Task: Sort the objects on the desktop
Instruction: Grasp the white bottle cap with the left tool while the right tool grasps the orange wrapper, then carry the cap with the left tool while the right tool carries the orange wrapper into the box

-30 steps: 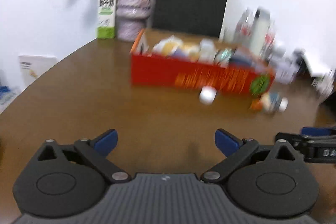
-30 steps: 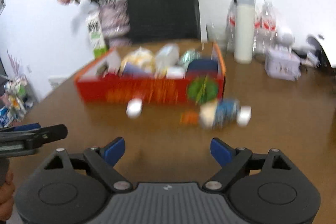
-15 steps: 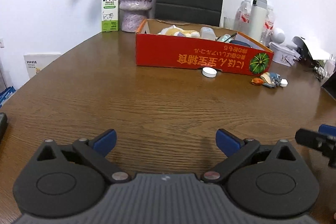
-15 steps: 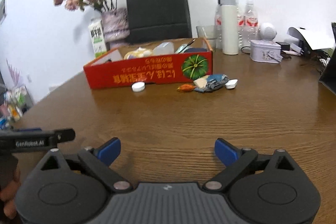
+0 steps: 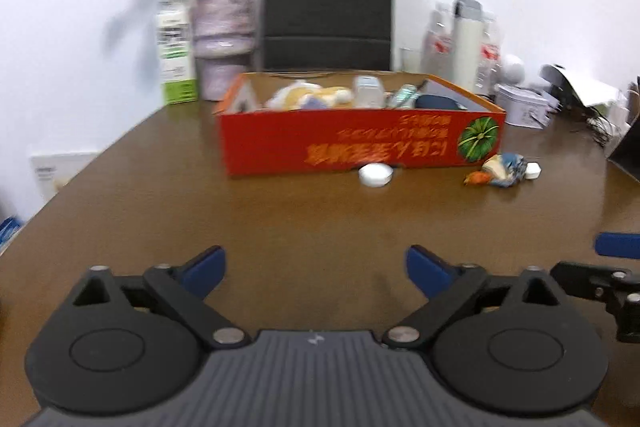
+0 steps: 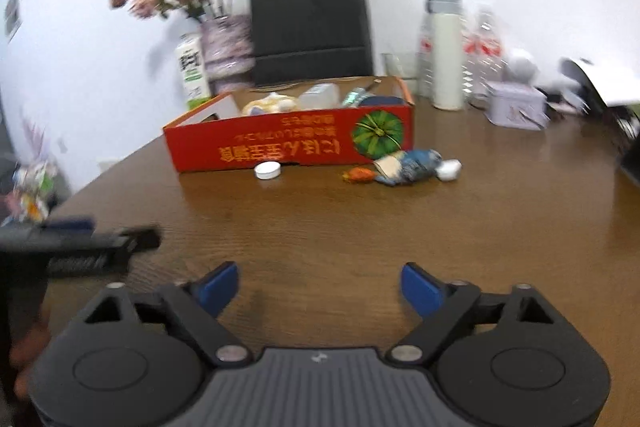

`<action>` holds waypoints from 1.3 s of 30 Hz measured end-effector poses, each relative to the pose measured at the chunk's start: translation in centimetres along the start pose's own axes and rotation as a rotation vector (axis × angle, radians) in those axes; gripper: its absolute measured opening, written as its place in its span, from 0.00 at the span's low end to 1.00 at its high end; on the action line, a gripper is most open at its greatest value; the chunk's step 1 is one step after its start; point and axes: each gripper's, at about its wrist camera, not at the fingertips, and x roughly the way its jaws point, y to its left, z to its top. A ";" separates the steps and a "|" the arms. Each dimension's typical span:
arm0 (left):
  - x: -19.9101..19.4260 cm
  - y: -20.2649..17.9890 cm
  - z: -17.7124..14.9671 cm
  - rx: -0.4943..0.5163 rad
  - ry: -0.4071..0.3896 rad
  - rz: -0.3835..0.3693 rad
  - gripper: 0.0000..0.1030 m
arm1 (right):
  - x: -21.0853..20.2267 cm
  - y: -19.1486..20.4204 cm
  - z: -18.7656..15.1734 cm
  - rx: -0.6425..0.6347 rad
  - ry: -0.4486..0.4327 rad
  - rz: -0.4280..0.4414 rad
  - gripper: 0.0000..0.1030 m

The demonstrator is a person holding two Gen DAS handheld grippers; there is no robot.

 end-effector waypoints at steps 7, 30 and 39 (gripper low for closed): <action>9.4 -1.6 5.5 0.001 0.076 -0.128 0.62 | 5.8 -2.6 6.8 -0.178 0.014 0.012 0.46; 6.2 -0.8 2.9 -0.073 0.087 -0.100 0.08 | 8.9 0.5 7.2 -0.306 0.026 0.200 0.13; -2.3 0.3 -1.2 -0.108 0.061 -0.116 0.08 | 1.3 -3.2 3.9 0.190 -0.035 0.289 0.13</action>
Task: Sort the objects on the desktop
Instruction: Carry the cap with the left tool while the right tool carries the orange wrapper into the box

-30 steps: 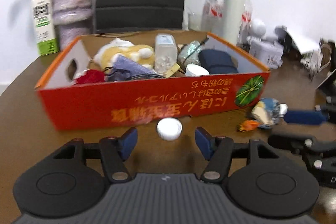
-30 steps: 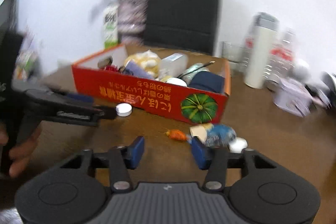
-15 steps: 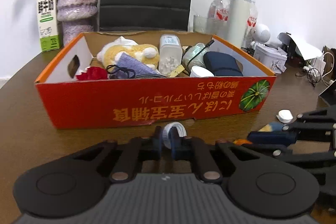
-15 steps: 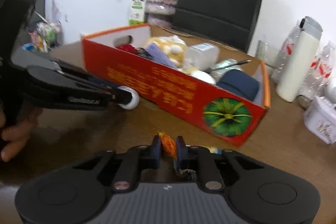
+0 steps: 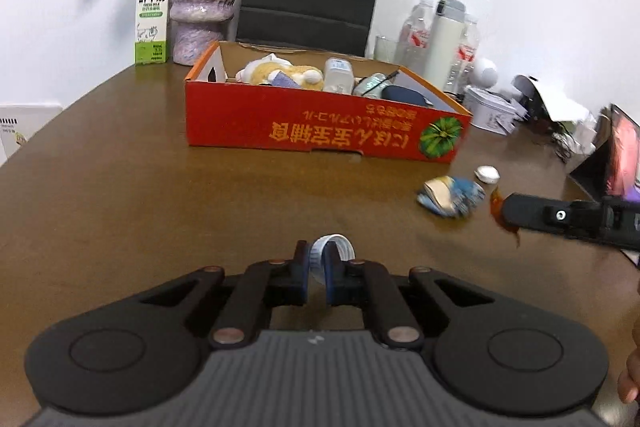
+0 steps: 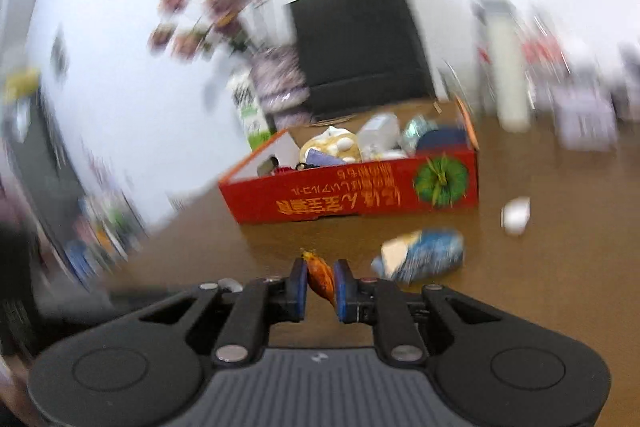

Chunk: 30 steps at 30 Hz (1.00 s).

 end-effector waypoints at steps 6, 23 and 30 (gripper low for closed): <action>-4.2 0.1 -2.8 -0.012 0.025 -0.065 0.08 | -2.4 0.0 -3.2 0.081 0.061 -0.091 0.13; -3.9 2.8 7.9 -0.030 -0.139 -0.044 0.08 | -4.6 4.2 2.5 -0.123 -0.051 -0.170 0.13; 6.9 5.2 19.2 0.021 -0.109 0.076 0.08 | 4.0 2.2 13.4 -0.175 -0.045 -0.161 0.13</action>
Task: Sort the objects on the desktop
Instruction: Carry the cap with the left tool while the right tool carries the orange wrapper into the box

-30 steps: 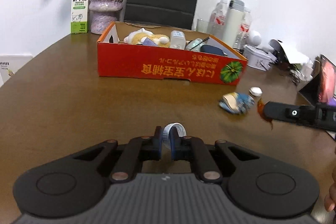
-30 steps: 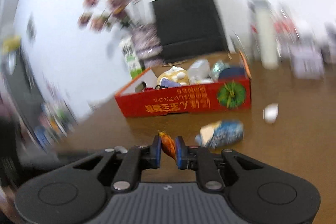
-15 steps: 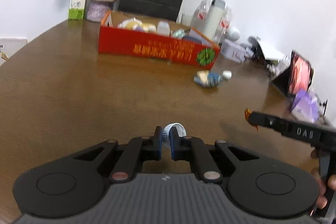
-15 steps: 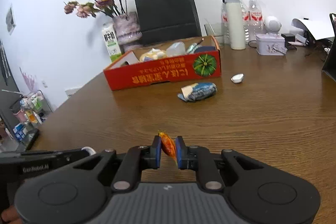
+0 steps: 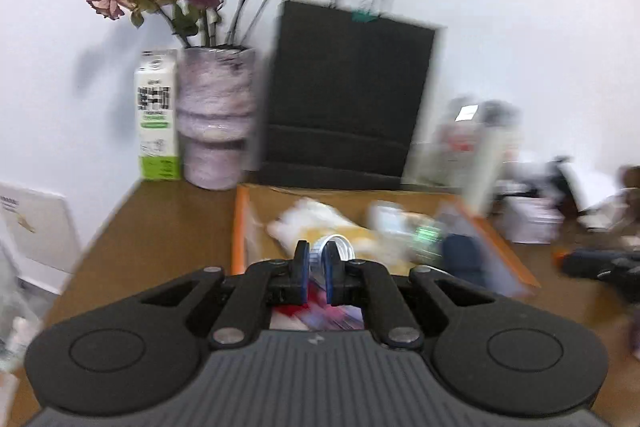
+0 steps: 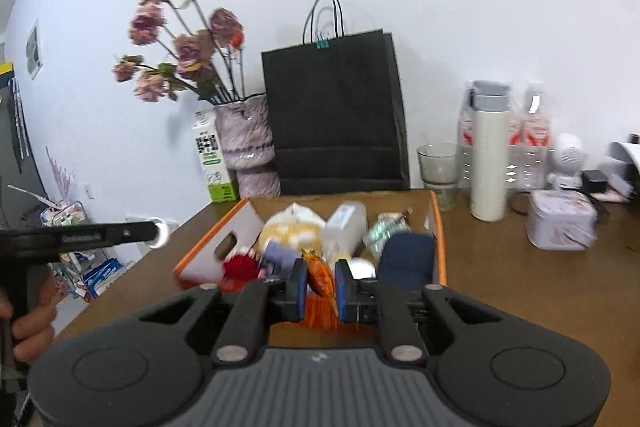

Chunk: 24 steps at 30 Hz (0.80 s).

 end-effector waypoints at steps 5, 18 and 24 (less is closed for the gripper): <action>11.1 0.9 1.6 0.079 0.122 0.110 0.08 | 10.1 -3.9 4.6 0.107 0.079 -0.008 0.13; 16.4 1.8 1.0 0.144 0.206 0.112 0.40 | 25.6 -8.3 4.6 0.331 0.270 -0.034 0.39; 8.0 0.7 -1.0 -0.015 0.077 0.096 0.72 | 18.2 -6.1 4.2 0.224 0.191 -0.071 0.61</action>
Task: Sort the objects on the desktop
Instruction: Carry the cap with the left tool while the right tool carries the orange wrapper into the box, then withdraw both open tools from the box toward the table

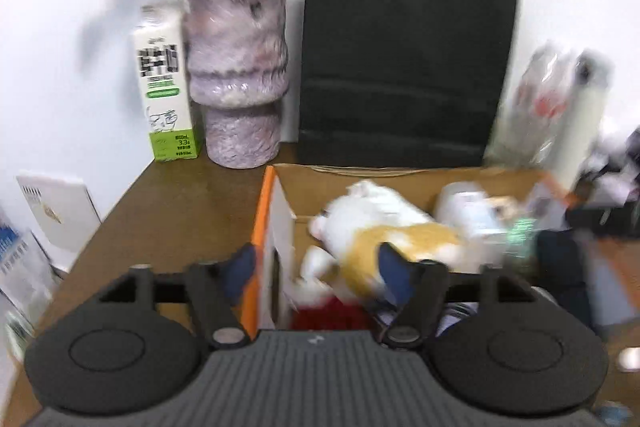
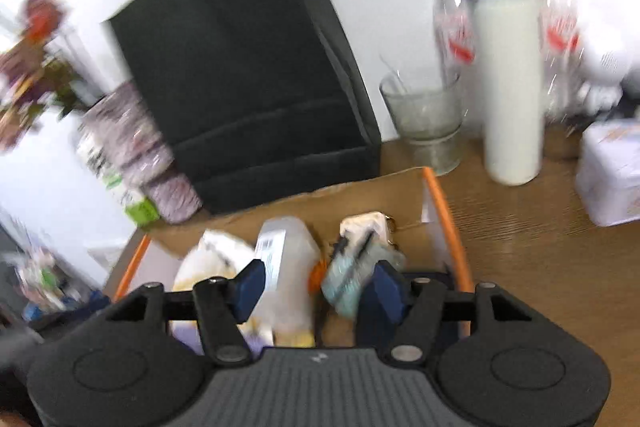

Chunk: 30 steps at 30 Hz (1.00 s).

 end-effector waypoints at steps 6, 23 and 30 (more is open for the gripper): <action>-9.0 -2.4 -7.0 -0.083 -0.008 -0.112 0.84 | -8.1 1.7 -8.2 -0.180 -0.011 -0.058 0.74; -17.2 -2.7 -21.4 0.068 0.081 -0.157 0.97 | -19.1 1.6 -27.5 -0.236 0.001 -0.061 0.80; -17.0 -3.6 -21.8 0.103 0.085 -0.158 0.99 | -19.4 0.1 -27.8 -0.126 -0.044 -0.017 0.81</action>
